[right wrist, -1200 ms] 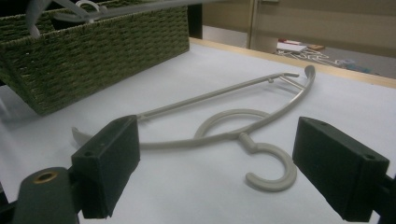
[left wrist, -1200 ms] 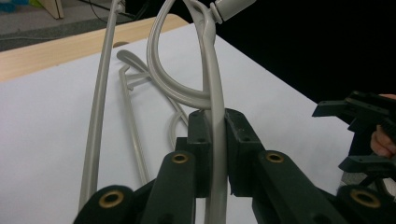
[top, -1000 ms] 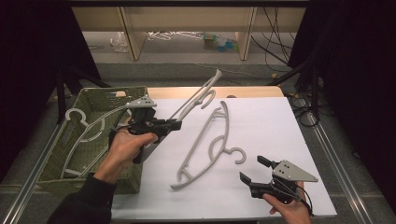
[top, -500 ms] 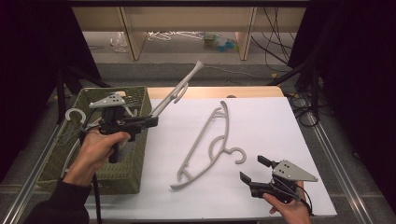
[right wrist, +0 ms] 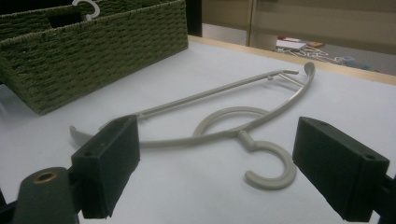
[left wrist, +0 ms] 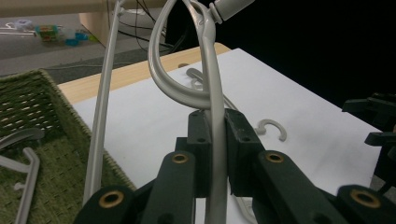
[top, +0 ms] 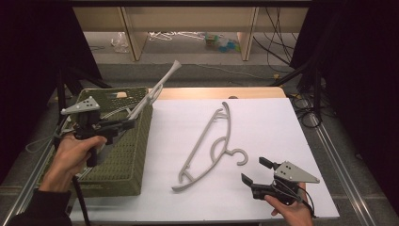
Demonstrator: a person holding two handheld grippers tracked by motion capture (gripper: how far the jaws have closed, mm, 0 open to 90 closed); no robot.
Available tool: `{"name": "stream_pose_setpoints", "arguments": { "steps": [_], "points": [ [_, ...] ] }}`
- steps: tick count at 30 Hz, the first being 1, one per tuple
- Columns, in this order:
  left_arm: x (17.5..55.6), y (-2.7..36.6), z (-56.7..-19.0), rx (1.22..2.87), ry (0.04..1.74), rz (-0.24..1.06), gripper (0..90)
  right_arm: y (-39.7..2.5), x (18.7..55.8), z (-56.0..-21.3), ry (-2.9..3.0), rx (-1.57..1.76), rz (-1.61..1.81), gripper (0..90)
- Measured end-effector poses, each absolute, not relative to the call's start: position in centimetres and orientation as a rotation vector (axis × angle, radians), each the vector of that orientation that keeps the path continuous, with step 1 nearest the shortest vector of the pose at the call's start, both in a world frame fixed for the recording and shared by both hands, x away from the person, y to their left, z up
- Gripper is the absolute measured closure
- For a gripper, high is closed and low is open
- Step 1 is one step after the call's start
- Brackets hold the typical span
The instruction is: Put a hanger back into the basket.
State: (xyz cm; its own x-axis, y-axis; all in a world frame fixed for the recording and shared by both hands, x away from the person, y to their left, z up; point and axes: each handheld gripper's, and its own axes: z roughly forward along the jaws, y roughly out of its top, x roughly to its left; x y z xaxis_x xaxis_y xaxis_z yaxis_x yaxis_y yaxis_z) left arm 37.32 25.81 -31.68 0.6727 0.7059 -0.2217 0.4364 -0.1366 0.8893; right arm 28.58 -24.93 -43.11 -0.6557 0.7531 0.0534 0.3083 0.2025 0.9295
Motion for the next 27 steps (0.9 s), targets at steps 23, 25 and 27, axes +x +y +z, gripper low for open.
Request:
{"name": "stream_pose_setpoints", "arguments": {
  "steps": [23, 25, 27],
  "points": [
    [37.4, 30.9, -33.9, 1.763, 0.973, 0.32, 81.4, -24.7, 28.7, -43.2, 2.044, 0.957, 1.493, 15.9],
    [37.4, 31.8, -34.1, 1.751, 0.994, 0.317, 81.4, -24.7, 28.7, -43.1, 2.05, 0.952, 1.488, 15.9],
    [37.4, 32.2, -34.1, 1.748, 0.994, 0.32, 81.4, -24.7, 28.7, -43.2, 2.051, 0.95, 1.488, 15.9]
  ]
}}
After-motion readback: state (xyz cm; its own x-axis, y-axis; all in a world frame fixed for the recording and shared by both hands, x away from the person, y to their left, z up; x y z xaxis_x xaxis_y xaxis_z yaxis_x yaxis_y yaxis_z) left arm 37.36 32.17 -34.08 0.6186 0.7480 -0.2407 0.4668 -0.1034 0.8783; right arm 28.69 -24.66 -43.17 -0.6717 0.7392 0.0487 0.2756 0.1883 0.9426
